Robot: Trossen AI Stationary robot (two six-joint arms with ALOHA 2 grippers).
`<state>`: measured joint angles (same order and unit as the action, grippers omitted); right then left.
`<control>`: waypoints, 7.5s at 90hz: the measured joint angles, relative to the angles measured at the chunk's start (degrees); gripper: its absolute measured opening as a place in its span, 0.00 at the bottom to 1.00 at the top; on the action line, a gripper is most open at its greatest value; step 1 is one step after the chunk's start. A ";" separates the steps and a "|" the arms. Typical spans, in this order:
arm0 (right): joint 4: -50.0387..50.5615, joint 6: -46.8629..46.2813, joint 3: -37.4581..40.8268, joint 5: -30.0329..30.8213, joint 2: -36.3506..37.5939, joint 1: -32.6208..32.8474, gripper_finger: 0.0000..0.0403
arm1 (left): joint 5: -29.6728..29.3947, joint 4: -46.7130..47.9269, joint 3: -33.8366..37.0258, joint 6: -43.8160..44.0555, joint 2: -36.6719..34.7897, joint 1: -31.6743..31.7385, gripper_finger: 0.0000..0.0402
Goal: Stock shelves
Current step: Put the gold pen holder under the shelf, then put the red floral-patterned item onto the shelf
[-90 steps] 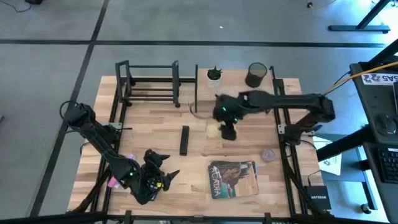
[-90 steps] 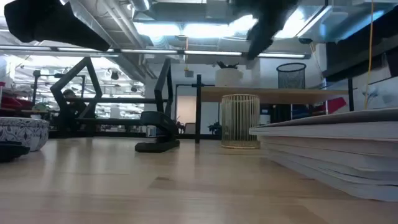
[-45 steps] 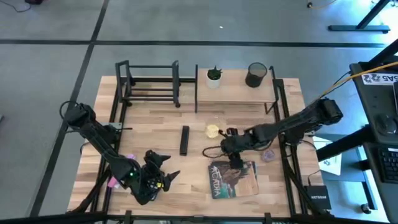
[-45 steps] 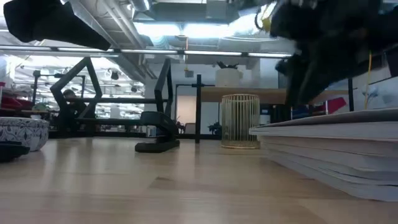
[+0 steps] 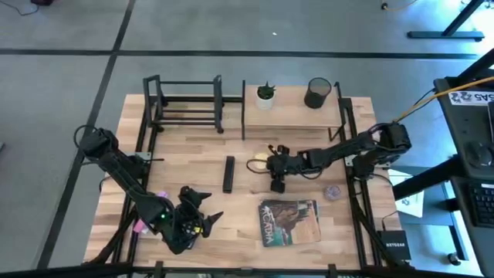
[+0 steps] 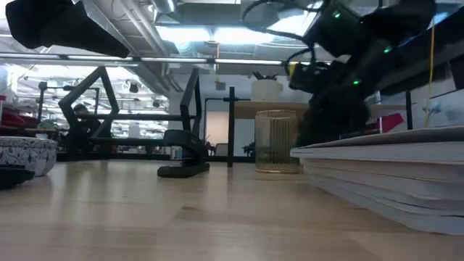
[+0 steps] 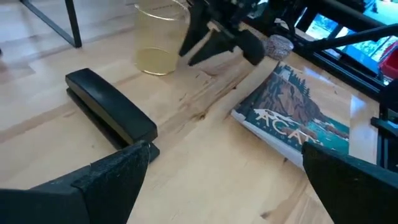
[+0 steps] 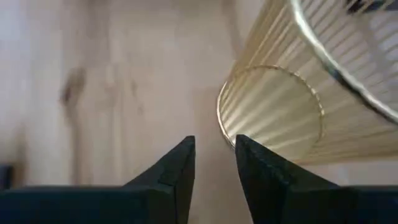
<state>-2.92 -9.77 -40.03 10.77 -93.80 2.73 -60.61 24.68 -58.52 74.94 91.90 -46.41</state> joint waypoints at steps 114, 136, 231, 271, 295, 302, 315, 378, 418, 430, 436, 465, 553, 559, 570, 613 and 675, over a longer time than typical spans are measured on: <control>-23.38 -9.50 -0.22 2.92 -9.60 -3.19 0.25 | -0.07 0.12 0.00 -0.17 0.04 0.00 1.00; -24.92 -9.59 -4.47 5.75 -17.07 -6.59 0.25 | -0.10 -0.17 -0.04 0.03 0.04 0.00 1.00; 42.63 -9.89 -7.98 -6.88 29.79 20.53 0.25 | 0.01 -0.08 -0.04 0.07 0.04 -0.11 1.00; 71.34 -24.04 -8.93 -12.41 28.04 24.30 0.58 | -1.73 -0.07 -0.04 -1.46 0.04 0.00 1.00; 71.83 -23.56 -6.88 -16.85 20.48 24.28 0.96 | -1.66 -0.05 -0.04 -1.51 0.04 -0.09 1.00; 72.47 -25.61 -6.16 -17.14 18.44 24.28 0.98 | -1.46 -0.05 -0.04 -1.51 0.04 -0.09 1.00; 71.75 -27.91 -3.39 -18.02 16.34 24.26 0.94 | -1.43 -0.05 -0.04 -2.14 0.04 -0.09 1.00; 59.34 -38.76 6.04 -16.38 15.91 24.25 0.69 | -1.08 -0.14 0.02 -1.65 3.56 0.04 1.00; 70.74 -29.00 -18.82 -11.77 15.85 17.69 0.67 | -2.66 -0.32 0.02 -1.42 3.55 0.06 1.00; 78.27 -22.71 -34.24 -4.18 15.85 9.25 0.67 | -2.70 -0.51 0.02 -1.42 3.54 0.06 1.00; 79.66 -19.86 -40.90 -2.69 15.72 3.34 0.67 | -2.70 -0.51 0.02 -1.42 3.54 0.07 1.00; 84.57 -1.28 -65.02 -12.43 1.27 -20.11 0.67 | -2.72 -0.51 0.02 -1.77 3.50 0.07 1.00; 85.02 14.06 -60.81 -6.31 -11.48 -34.60 0.67 | -0.51 -1.72 -0.04 1.16 3.48 0.02 1.00; 84.63 14.93 -60.81 -5.70 -12.44 -34.53 0.67 | -0.51 -1.74 -0.04 1.14 3.48 0.00 1.00; 83.14 16.09 -60.94 -5.10 -13.27 -34.67 0.67 | -0.49 -1.74 -0.04 1.14 3.48 0.00 1.00; 76.22 18.95 -60.85 3.75 -13.64 -34.65 0.74 | -0.58 -1.74 -0.04 0.85 3.48 0.02 1.00; 77.88 19.42 -66.59 0.69 -13.60 -34.69 0.76 | -0.49 -1.76 -0.04 0.75 3.48 0.01 1.00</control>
<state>74.96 9.65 -106.62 11.46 -107.40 -31.97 -61.10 22.92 -58.57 75.69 95.37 -46.41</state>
